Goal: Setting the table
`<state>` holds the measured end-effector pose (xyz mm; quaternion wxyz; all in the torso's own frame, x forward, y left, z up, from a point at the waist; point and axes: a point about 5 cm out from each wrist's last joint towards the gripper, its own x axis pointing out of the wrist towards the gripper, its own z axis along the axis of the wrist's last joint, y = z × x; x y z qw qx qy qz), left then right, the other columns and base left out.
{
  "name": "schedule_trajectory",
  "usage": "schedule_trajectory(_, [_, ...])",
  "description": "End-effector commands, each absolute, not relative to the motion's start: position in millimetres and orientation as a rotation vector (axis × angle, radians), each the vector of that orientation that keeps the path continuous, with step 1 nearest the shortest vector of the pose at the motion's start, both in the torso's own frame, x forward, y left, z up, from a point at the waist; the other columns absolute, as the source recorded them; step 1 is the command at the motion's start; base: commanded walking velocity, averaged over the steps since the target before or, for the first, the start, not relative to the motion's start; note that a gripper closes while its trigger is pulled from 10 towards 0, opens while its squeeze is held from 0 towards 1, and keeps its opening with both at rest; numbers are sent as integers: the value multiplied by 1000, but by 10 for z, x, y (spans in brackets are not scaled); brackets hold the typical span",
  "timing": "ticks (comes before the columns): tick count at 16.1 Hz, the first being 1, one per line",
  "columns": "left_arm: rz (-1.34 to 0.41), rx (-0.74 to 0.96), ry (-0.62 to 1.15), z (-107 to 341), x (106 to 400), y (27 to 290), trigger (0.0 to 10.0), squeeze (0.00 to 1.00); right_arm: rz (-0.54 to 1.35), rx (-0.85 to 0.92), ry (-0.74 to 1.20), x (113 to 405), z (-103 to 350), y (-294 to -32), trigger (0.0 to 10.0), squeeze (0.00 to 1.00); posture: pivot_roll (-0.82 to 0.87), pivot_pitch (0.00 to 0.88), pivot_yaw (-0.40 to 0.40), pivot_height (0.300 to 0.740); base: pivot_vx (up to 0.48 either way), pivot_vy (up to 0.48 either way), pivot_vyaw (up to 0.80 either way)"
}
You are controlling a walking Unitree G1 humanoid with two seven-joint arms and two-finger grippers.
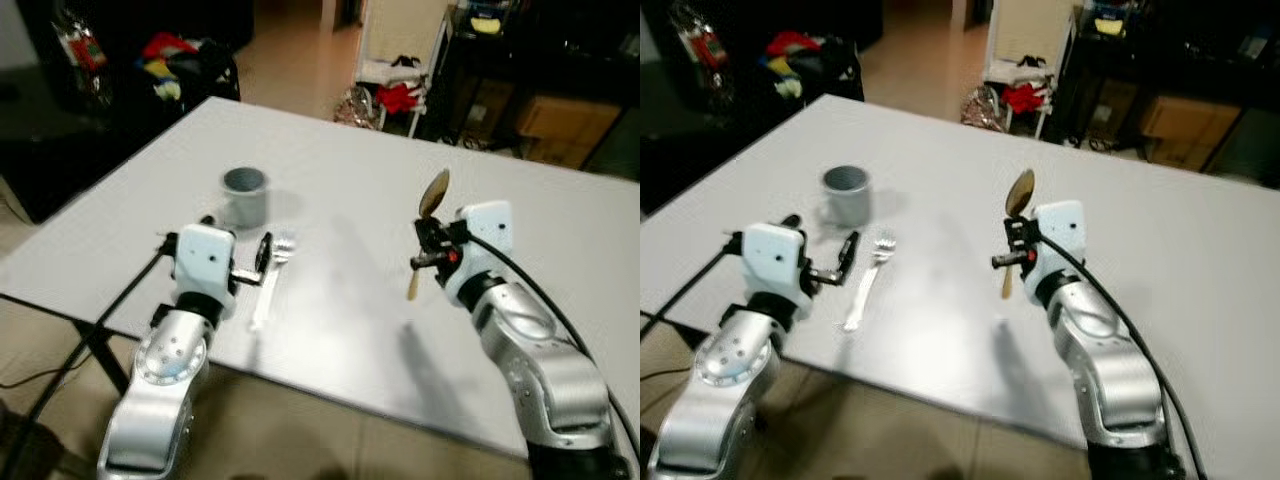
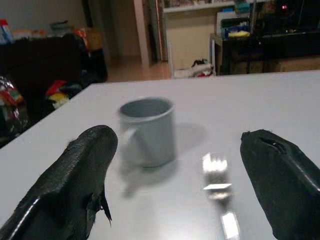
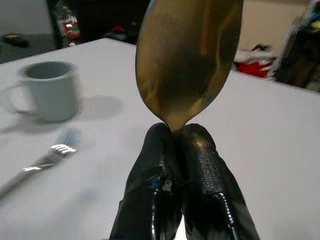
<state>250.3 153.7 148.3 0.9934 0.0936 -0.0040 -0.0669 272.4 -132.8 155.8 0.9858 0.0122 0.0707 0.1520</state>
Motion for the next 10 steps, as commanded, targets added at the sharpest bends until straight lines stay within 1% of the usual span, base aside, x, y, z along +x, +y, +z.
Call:
schedule_trajectory(1, [-135, 179, -3, 1482, 2508, 1523, 10000, 0, 283, 24, 135, 2722, 1579, -1372, 10000, 0, 42, 0, -57, 740, 0, 480, -788])
schedule_trajectory(5, [-146, 192, -9, 1501, 2518, 1530, 10000, 0, 274, 41, 139, 2725, 1544, -1355, 10000, 0, 58, 0, -54, 740, 0, 458, -784])
schedule_trajectory(6, [-136, 209, -7, 1501, 2515, 1553, 10000, 0, 276, 42, 139, 2731, 1542, -1348, 10000, 0, 61, 0, -55, 740, 0, 0, -712])
schedule_trajectory(7, [-135, 212, -12, 1508, 2509, 1561, 10000, 0, 283, 39, 138, 2735, 1543, -1338, 10000, 0, 64, 0, -57, 740, 0, 0, 0])
schedule_trajectory(9, [-121, 231, -5, 1502, 2458, 1588, 10000, 0, 321, 8, 151, 2769, 1533, -1286, 10000, 0, 74, 0, -54, 740, 0, -480, 0])
schedule_trajectory(10, [-115, 211, 2, 1488, 2433, 1588, 10000, 0, 330, 7, 168, 2787, 1524, -1279, 10000, 0, 79, 0, -59, 740, 0, 0, 0])
